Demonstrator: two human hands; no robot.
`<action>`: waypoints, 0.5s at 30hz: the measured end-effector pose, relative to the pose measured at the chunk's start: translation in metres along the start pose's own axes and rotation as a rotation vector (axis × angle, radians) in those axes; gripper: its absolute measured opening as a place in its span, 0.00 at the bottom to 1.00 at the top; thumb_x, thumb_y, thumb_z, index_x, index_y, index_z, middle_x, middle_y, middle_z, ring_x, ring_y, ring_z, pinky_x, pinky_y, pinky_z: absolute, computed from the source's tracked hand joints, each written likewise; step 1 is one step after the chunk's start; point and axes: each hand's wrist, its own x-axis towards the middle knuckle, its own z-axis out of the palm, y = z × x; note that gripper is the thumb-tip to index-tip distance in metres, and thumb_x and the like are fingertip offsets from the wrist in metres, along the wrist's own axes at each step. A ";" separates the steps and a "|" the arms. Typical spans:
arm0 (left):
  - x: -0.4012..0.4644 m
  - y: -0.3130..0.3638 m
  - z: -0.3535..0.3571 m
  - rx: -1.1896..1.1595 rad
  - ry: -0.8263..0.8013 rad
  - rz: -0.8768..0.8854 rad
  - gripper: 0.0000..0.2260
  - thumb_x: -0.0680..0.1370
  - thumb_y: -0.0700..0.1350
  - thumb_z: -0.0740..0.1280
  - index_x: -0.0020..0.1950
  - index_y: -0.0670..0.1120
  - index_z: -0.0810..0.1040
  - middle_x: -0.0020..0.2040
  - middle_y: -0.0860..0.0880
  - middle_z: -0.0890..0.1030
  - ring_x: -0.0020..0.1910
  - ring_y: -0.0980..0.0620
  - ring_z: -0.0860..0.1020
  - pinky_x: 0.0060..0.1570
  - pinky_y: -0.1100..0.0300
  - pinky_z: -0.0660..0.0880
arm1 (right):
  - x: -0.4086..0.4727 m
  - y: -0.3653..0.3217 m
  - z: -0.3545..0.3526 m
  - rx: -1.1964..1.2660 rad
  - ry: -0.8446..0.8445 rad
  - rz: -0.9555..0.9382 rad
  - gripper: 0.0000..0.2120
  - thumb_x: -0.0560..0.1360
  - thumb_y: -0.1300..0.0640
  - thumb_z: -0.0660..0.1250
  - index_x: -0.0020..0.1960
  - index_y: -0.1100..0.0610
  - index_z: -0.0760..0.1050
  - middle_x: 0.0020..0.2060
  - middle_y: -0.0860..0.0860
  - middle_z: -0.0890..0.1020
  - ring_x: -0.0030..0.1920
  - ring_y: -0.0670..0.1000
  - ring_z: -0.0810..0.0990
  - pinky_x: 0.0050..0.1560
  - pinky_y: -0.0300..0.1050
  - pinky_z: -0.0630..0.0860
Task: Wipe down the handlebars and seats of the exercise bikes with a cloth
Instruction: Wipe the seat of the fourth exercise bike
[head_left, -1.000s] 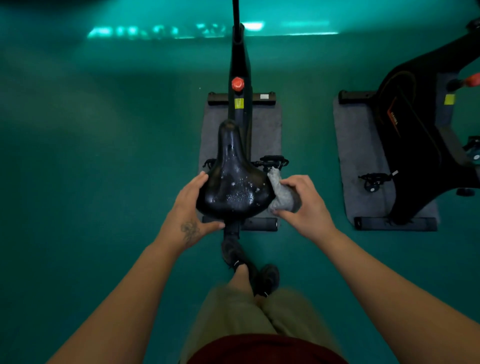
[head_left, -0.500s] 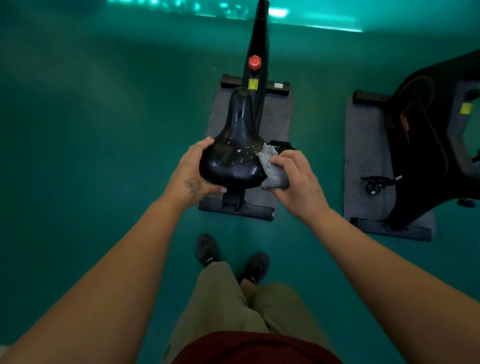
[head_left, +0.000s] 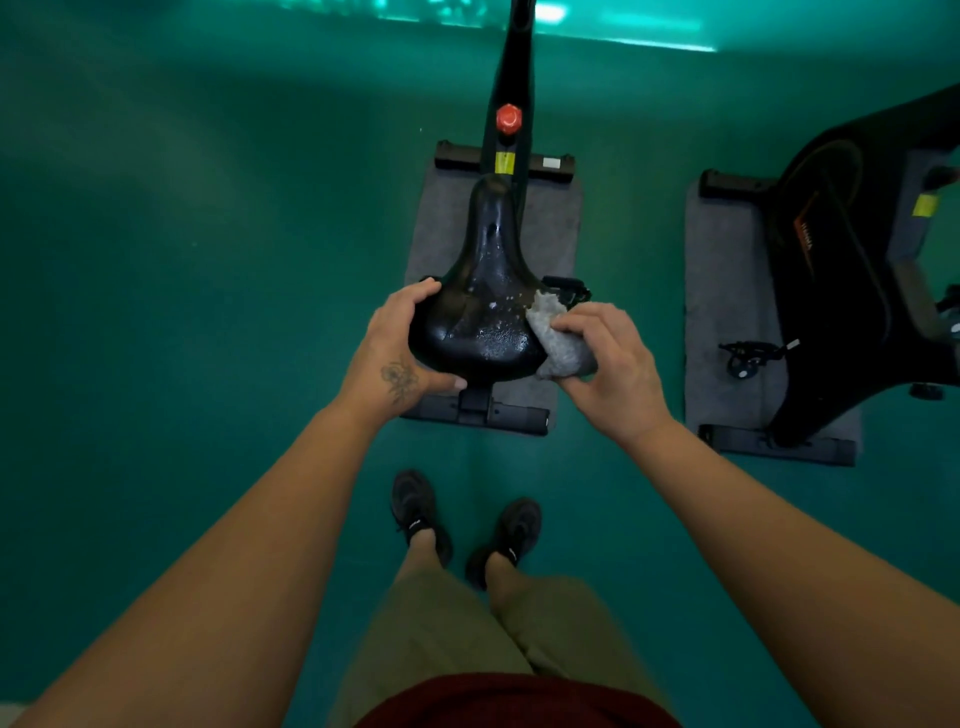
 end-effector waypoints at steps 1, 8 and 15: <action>0.000 0.000 0.000 -0.003 0.002 0.005 0.54 0.57 0.45 0.90 0.79 0.53 0.68 0.75 0.55 0.69 0.76 0.49 0.68 0.79 0.44 0.65 | -0.002 -0.007 0.004 -0.006 0.009 -0.022 0.22 0.70 0.59 0.82 0.61 0.60 0.81 0.60 0.54 0.80 0.60 0.57 0.78 0.60 0.50 0.78; 0.000 -0.001 -0.004 -0.005 -0.025 0.021 0.53 0.58 0.45 0.90 0.79 0.54 0.68 0.77 0.53 0.69 0.76 0.48 0.68 0.78 0.43 0.66 | -0.003 -0.015 0.006 -0.006 -0.020 0.018 0.23 0.68 0.65 0.81 0.61 0.57 0.81 0.59 0.52 0.79 0.58 0.55 0.78 0.58 0.48 0.77; -0.001 -0.004 -0.006 -0.015 -0.023 0.034 0.53 0.59 0.45 0.89 0.80 0.54 0.68 0.77 0.54 0.69 0.76 0.51 0.68 0.77 0.44 0.67 | -0.001 -0.009 0.002 -0.122 -0.037 -0.007 0.23 0.67 0.71 0.74 0.61 0.61 0.79 0.59 0.56 0.78 0.58 0.60 0.77 0.57 0.54 0.78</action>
